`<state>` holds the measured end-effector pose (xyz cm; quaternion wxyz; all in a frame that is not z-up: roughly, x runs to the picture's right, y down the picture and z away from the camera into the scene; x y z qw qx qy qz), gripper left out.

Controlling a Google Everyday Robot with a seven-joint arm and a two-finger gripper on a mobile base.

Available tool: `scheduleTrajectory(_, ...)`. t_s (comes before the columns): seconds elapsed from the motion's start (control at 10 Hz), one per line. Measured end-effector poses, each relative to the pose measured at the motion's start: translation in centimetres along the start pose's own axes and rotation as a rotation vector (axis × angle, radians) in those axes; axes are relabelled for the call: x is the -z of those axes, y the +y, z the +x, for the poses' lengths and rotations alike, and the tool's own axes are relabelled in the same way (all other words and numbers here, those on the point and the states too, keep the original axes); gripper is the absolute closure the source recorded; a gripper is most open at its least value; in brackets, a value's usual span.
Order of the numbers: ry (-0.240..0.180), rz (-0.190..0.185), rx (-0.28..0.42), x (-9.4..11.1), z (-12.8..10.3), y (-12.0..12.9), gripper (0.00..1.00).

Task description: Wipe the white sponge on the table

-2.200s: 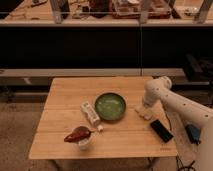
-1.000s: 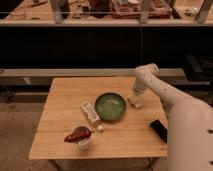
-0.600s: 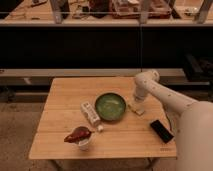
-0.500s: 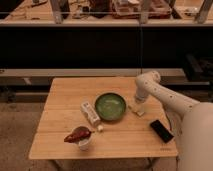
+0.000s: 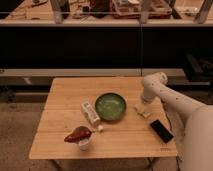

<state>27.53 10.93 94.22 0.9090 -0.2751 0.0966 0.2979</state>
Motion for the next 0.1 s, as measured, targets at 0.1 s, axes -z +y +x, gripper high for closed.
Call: scheduleTrajectory(0.1,0.001,-0.001,-0.001,-0.02,0.12,-0.06,1.0)
